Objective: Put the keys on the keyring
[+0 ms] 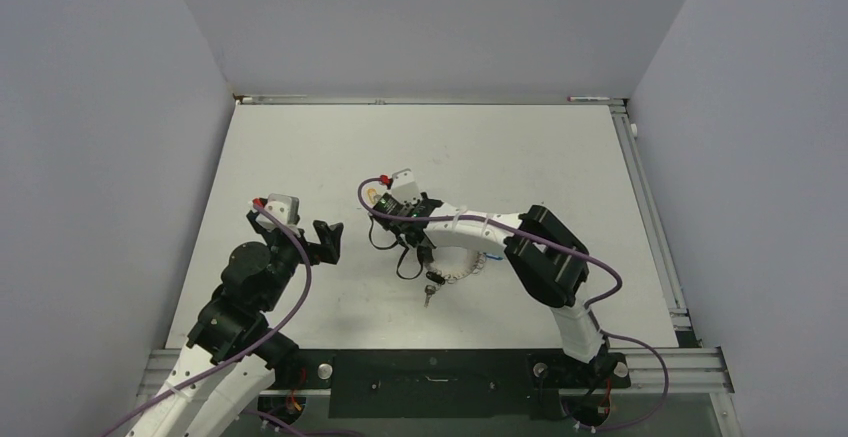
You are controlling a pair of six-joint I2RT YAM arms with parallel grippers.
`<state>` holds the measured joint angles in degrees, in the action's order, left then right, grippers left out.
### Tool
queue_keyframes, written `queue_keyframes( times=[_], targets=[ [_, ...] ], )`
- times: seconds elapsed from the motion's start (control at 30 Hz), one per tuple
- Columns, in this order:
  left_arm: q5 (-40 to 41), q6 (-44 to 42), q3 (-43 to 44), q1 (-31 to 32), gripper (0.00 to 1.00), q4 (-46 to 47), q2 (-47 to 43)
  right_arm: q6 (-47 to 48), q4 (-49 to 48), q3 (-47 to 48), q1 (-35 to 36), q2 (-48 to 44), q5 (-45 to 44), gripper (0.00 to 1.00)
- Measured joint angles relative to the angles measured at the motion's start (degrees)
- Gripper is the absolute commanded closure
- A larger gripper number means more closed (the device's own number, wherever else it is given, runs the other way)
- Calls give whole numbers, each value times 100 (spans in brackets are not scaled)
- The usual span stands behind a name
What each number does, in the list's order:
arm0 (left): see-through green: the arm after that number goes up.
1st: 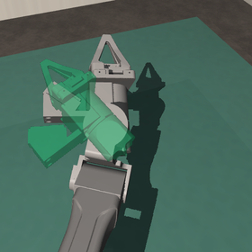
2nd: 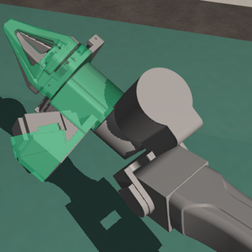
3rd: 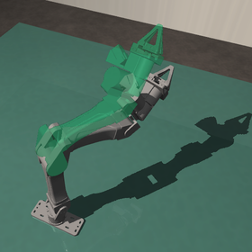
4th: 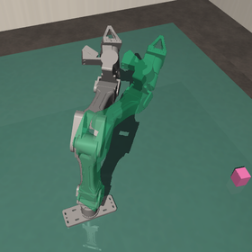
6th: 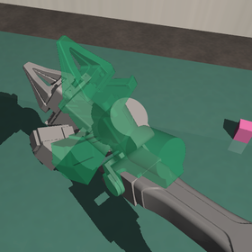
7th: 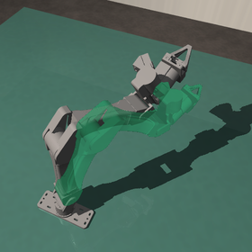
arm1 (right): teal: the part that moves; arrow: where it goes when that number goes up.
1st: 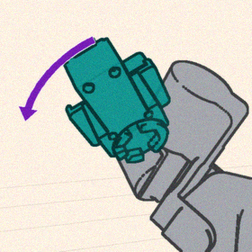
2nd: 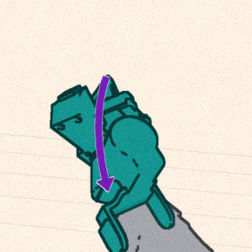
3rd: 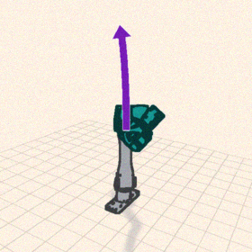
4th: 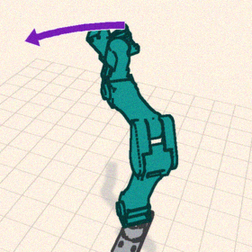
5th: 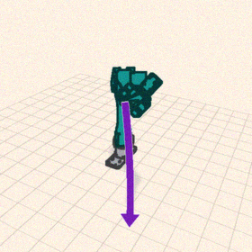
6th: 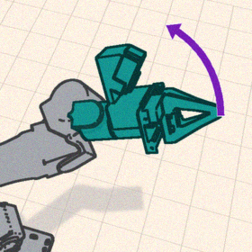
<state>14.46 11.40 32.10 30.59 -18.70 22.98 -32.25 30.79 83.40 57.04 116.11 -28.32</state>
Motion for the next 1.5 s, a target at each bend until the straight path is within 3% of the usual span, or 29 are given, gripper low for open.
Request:
queue_keyframes(
  times=[0.27, 0.67, 1.5],
  targets=[
    [-22, -2, -2, 0, 4, 0, -55, 0, 192, 245, -39, 308, -363, 66],
    [-37, -2, -2, 0, 4, 2, -70, -9, 299, 280, -90, 378, -511, 84],
    [-46, -2, -2, 0, 4, 2, -70, -17, 319, 271, -114, 490, -509, 84]
  ],
)
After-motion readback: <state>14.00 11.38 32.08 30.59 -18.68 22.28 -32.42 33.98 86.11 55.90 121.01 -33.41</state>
